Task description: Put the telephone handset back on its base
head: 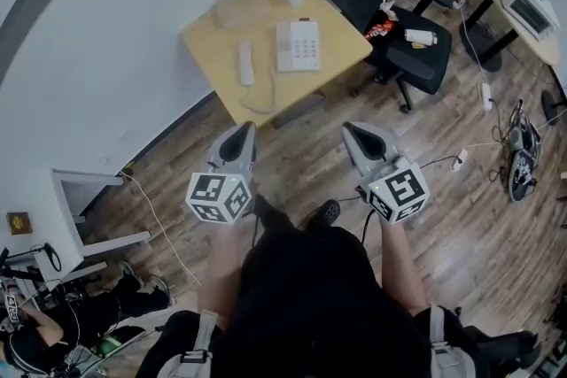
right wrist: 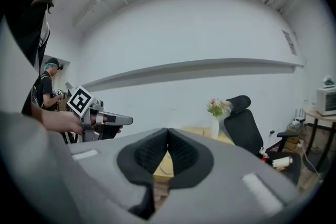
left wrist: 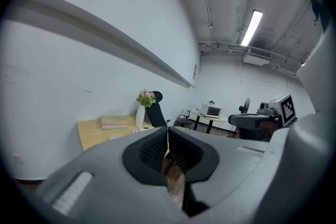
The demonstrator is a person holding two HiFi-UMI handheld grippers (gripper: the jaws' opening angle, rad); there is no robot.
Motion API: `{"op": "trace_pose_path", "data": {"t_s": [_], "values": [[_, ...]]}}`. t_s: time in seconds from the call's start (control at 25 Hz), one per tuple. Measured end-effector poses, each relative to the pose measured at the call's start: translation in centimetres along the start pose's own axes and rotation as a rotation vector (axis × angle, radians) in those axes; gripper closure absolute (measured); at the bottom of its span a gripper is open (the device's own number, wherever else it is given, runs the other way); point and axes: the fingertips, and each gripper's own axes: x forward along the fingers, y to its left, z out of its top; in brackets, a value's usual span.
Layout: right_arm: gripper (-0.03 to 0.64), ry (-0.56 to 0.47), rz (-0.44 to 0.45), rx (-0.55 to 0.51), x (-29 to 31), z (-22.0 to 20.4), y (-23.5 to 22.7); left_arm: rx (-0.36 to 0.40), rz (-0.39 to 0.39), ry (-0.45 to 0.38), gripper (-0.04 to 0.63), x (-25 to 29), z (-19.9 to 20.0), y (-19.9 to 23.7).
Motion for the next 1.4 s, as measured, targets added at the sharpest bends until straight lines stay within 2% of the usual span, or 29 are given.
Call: {"op": "trace_pose_path", "data": {"t_s": [0.12,0.36,0.64,0.96,1.4], "values": [[0.614,0.006,0.001,-0.023,-1.3,-0.7,-0.1,-0.007,0.01,0.012,0.583,0.0,-1.0,-1.3],[0.614,0.021,0.014,0.018,-3.3,-2.7,-1.1,-0.009,0.033,0.047,0.581,0.0,-2.9,-3.5],[0.614,0.026,0.018,0.058,-3.0,-3.9,-1.9,-0.01,0.057,0.075,0.581,0.1,-4.1,-3.5],[0.614,0.042,-0.004,0.057,0.4,-3.4,-3.8,-0.017,0.04,0.068,0.581,3.9,-3.1,-0.3],[0.614,0.05,-0.084,0.017,7.7,0.3,-8.8,-0.017,-0.059,0.045,0.581,13.8,1.0,4.9]]}}
